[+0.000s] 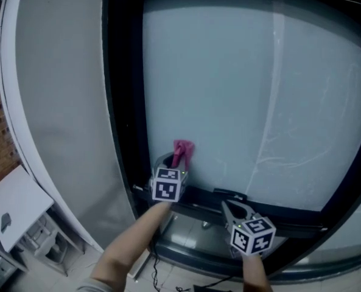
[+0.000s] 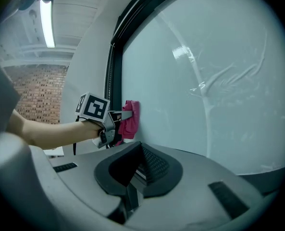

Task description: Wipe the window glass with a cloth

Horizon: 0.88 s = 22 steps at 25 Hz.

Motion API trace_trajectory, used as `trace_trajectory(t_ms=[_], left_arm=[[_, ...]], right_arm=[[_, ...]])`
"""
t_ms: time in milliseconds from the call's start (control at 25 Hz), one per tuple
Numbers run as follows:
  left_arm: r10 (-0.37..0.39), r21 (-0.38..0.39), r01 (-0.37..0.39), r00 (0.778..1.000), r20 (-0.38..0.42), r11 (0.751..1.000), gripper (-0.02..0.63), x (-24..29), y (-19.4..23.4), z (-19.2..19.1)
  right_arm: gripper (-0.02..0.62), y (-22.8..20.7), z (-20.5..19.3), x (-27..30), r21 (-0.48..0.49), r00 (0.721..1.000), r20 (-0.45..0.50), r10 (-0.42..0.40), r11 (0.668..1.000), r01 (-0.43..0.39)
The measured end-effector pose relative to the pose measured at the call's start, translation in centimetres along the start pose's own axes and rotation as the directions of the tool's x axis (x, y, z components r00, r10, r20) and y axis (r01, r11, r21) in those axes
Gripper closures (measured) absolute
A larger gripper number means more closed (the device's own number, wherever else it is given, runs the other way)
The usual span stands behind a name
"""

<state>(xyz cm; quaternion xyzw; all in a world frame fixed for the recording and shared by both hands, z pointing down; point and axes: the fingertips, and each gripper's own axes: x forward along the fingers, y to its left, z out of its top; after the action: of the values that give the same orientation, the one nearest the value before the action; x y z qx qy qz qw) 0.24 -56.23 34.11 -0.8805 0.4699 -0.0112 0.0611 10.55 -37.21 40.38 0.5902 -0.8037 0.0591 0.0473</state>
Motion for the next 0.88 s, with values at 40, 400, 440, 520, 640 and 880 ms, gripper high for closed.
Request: trace_trajectory(t_ms=[40,400,440,520,640,880], left_arm=[[0.025,-0.001,-0.025,1.0,-0.007,1.0,0.555,-0.1,1.0,-0.4],[0.254,0.001,-0.254,0.966,-0.055,0.967,0.555,-1.5,8.1,-3.2],[0.272,-0.003,-0.272,0.961,-0.055,0.962,0.555,-1.7,8.5,-3.5],[0.307,-0.012,-0.308,0.95,-0.059,0.951,0.555,-2.0,9.1,-4.3],[0.339,-0.013,-0.34,0.938,-0.069,0.94,0.555,-2.2,9.6,-5.3],[0.334,-0.014,-0.339,0.933,-0.136,0.941,0.555,-2.1,9.6,-8.0]], right_arm=[[0.606,0.3,0.1,0.4,-0.002,1.0,0.001,0.006,1.0,-0.006],[0.606,1.5,0.2,2.8,-0.013,0.999,-0.006,0.049,0.999,-0.049],[0.606,1.5,0.2,2.9,-0.013,0.999,-0.008,0.051,0.999,-0.051],[0.606,1.6,0.0,3.2,-0.013,0.998,-0.013,0.059,0.998,-0.059],[0.606,1.7,-0.2,3.4,-0.014,0.997,-0.022,0.072,0.997,-0.072],[0.606,1.3,-0.5,3.1,-0.005,0.996,-0.029,0.079,0.997,-0.079]])
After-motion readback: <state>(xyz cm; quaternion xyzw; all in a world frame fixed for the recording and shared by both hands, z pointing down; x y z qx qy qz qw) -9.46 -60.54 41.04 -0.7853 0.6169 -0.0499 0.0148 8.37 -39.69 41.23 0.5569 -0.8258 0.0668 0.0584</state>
